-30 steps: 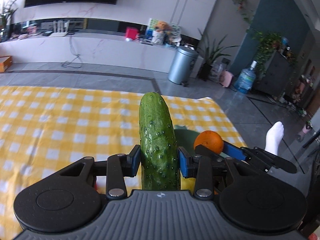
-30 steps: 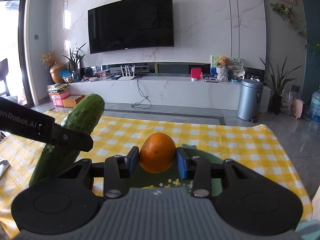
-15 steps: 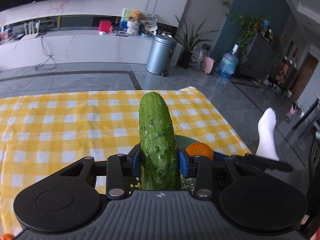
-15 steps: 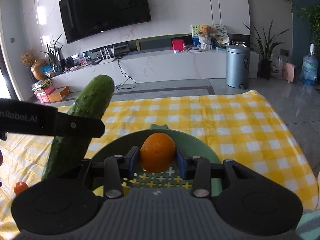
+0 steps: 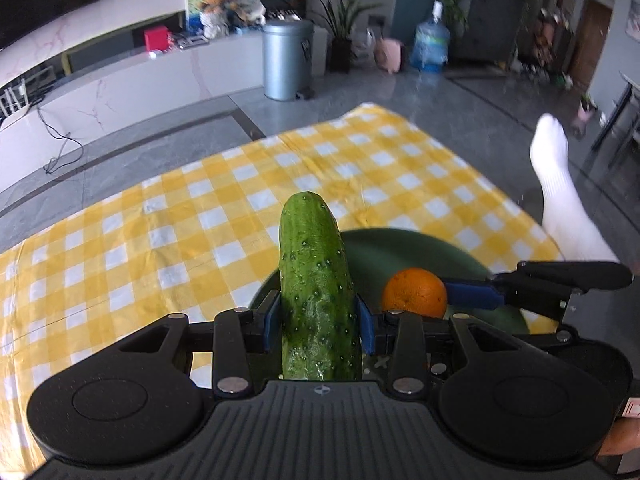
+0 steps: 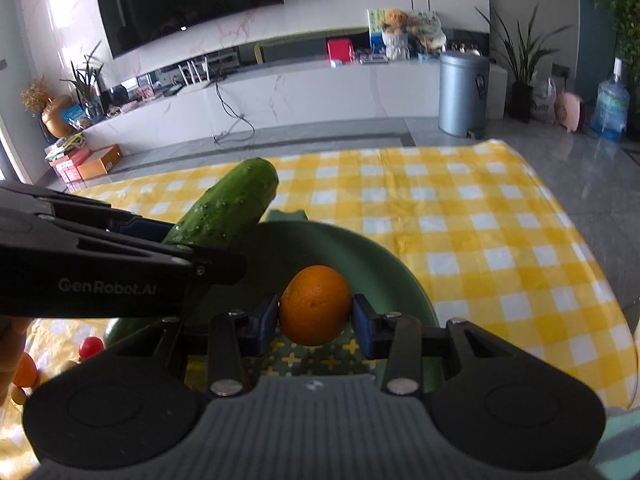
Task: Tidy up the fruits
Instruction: 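Carry cucumber and orange over the green colander while the right tool opens to drop the orange, then open the left tool to drop the cucumber into the colander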
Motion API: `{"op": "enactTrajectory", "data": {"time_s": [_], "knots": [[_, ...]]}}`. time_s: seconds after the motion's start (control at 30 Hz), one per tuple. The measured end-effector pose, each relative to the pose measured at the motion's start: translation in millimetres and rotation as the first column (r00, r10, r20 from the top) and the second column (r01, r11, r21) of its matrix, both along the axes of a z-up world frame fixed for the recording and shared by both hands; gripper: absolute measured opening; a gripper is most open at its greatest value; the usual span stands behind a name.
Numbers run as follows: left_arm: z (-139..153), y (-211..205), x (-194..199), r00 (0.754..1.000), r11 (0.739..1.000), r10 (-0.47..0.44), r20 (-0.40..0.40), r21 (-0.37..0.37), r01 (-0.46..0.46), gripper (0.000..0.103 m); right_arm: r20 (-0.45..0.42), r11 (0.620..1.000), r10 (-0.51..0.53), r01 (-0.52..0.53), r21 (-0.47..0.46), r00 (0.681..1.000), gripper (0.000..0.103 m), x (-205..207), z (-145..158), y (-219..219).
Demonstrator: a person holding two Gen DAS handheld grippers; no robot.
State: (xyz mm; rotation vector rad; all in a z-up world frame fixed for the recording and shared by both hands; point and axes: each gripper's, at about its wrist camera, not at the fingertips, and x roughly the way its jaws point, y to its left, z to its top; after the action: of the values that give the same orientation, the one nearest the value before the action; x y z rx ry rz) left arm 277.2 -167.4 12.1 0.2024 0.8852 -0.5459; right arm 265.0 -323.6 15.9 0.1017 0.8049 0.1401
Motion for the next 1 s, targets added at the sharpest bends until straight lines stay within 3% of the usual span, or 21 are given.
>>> {"op": "enactTrajectory", "data": {"time_s": [0.3,0.47,0.7,0.83,1.0], "knots": [[1.0,4.0,6.9,0.998,1.000,-0.019,-0.053,-0.003,0.019,0.044,-0.051,1.000,-0.020,0.021,0.016,0.998,0.038,4.0,-6.6,-2.7],[10.6,13.0,5.4,0.998,0.998,-0.010,-0.060,-0.069,0.006,0.045,-0.058,0.999,-0.034,0.036,0.034,0.998,0.039,3.8,-6.1,-5.4],[13.5,4.6,1.4,1.000,1.000,-0.020,-0.022,-0.024,0.019,0.042,-0.059,0.998,-0.039,0.042,0.047,0.997,0.039,2.6,-6.7,-5.6],[17.3,-10.4,-8.2,0.989,0.990,-0.135,0.053,0.049,0.133,0.041,-0.038,0.996,-0.062,0.064,0.062,0.997,0.042,-1.2,-3.6,-10.7],[25.8,-24.0,-12.6,0.960,0.955,-0.276,0.047,0.126,0.268,0.041,-0.030,0.995,-0.083,0.084,0.060,0.996,0.043,-7.3,-0.8,-19.7]]}}
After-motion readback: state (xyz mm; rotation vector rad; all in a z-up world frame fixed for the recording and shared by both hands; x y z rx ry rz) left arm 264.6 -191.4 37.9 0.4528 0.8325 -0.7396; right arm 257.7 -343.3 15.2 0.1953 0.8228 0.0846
